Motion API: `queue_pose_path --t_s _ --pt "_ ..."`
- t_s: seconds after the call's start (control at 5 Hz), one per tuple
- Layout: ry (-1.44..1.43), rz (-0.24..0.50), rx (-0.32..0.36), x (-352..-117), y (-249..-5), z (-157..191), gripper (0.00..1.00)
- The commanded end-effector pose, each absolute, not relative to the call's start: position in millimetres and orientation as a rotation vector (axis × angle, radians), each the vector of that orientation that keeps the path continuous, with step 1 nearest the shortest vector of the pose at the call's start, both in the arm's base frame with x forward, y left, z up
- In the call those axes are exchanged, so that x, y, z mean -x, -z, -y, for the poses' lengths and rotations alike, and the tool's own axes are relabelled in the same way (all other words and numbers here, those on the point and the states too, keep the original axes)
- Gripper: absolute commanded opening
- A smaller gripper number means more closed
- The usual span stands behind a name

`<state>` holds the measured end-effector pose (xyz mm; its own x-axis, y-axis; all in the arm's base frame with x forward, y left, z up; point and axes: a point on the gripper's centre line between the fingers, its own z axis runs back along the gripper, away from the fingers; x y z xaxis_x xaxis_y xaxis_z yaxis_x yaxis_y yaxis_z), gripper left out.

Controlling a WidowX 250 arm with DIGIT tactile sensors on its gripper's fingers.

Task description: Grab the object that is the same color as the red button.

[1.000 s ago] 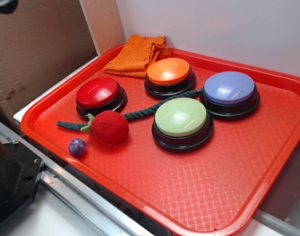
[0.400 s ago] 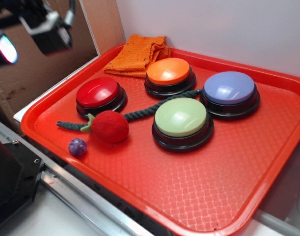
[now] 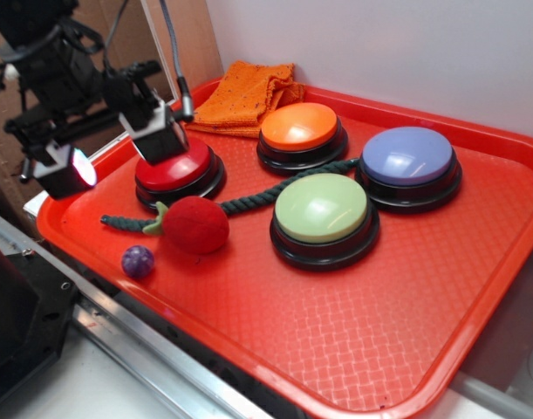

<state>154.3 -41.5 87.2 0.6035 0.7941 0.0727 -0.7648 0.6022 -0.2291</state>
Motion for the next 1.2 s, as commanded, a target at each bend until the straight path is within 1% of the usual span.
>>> queue_pose_path --t_s 0.0,0.2,0.4,0.6,0.8,1.0 --pt "-0.967 0.144 0.174 -193.7 -36.5 49.9 1.0" --pt "-0.968 0.137 0.178 -204.3 -28.3 52.1 1.0" --pt "-0.957 0.12 0.182 -206.3 -22.3 53.8 1.0" --pt "-0.971 0.143 0.177 -201.2 -24.0 57.9 0.0" --pt "-0.966 0.151 0.184 -199.0 -29.2 56.0 0.0" --pt "-0.867 0.164 0.131 -196.4 -51.9 50.6 0.0"
